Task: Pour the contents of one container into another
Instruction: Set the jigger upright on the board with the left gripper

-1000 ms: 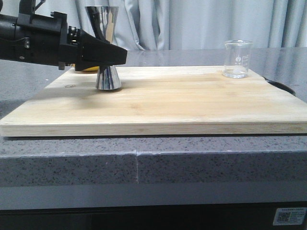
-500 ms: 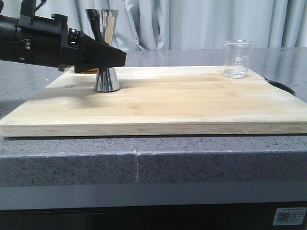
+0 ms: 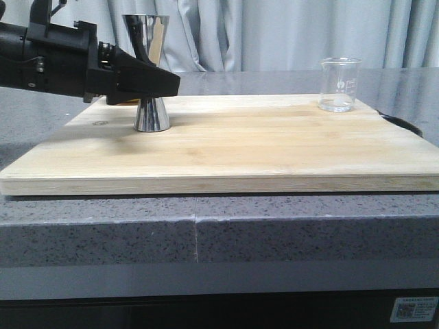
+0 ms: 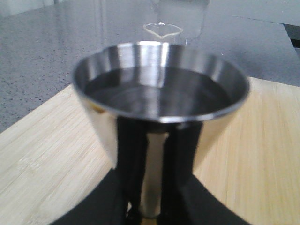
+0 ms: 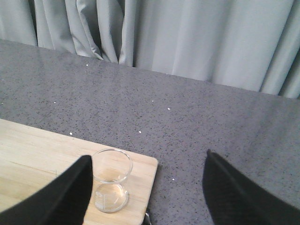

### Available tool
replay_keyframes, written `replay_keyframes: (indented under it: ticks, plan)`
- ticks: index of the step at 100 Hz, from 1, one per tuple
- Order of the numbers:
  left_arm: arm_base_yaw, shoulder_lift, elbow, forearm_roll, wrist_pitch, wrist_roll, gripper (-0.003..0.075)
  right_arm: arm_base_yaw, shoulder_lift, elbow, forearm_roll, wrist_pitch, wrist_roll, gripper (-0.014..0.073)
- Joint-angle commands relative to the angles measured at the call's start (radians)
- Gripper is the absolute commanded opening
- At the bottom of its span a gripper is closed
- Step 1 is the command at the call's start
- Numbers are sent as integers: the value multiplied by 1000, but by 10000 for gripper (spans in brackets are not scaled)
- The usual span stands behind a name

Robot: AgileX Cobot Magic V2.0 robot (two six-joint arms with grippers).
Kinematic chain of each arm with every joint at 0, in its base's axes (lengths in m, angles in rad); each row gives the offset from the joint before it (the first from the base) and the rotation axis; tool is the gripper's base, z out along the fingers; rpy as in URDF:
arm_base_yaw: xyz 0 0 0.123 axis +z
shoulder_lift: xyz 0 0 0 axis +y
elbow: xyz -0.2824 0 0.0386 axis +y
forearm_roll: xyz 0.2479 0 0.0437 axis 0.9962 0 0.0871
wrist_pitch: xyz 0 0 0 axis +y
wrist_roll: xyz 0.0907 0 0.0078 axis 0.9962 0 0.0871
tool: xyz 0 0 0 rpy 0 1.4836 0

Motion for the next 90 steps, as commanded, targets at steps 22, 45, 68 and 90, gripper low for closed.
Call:
replay_keyframes:
  ticks: [22,45,68,90]
  plan:
    - [3,-18,-29,-84,71,1,-19,-3,-23,-25,2,-72,2,449]
    - [3,-18,-29,-86,71,1,-19,-3,-23,-25,2,-72,2,449]
    - [3,-18,-29,-86,71,1,-18,-3,-23,-25,2,-78,2,449]
    - [3,-18,-29,-86,71,1,-18,-3,-23,-25,2,-79,2,449]
